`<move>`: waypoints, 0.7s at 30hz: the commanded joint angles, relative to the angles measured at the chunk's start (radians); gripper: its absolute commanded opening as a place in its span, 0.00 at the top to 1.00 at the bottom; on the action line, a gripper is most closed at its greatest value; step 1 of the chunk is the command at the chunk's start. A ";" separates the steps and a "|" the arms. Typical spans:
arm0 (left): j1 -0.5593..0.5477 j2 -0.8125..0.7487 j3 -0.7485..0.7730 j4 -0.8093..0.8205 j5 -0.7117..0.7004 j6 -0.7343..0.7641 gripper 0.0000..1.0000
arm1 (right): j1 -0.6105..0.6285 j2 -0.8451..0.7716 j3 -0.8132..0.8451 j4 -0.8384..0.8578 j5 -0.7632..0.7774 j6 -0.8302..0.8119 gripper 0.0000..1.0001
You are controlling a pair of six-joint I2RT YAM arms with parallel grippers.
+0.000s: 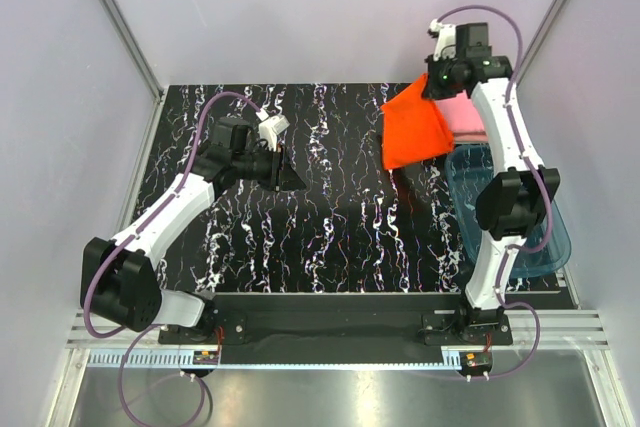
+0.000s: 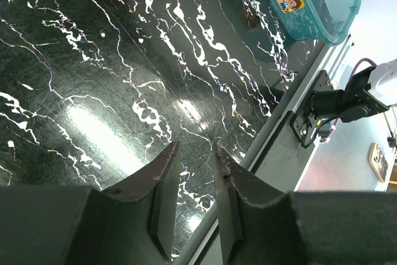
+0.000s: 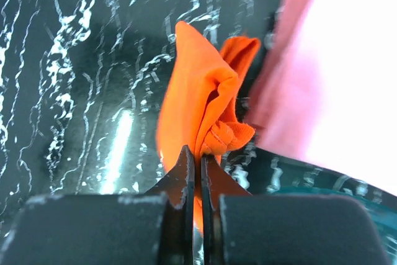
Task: Fold and stack the t-shirts
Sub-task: Neatly place the folded tshirt to the corner
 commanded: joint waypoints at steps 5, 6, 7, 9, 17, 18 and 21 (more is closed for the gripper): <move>0.003 -0.011 -0.004 0.049 0.036 -0.001 0.68 | -0.084 -0.004 0.242 -0.101 -0.003 -0.075 1.00; 0.003 -0.011 -0.004 0.051 0.037 -0.001 0.68 | -0.114 0.010 0.303 -0.107 -0.009 -0.075 1.00; 0.003 -0.008 -0.004 0.049 0.036 -0.001 0.68 | -0.125 0.046 0.335 -0.125 -0.022 -0.075 1.00; 0.003 0.000 -0.004 0.051 0.039 -0.003 0.68 | -0.165 0.112 0.447 -0.160 -0.034 -0.074 1.00; 0.003 0.023 -0.004 0.049 0.044 -0.003 0.68 | -0.305 0.353 0.702 -0.173 -0.123 -0.057 1.00; 0.003 0.027 -0.003 0.049 0.045 -0.003 0.68 | -0.316 0.404 0.723 -0.135 -0.129 -0.060 1.00; 0.003 0.035 -0.004 0.049 0.050 -0.004 0.68 | -0.351 0.499 0.743 -0.012 -0.138 -0.062 1.00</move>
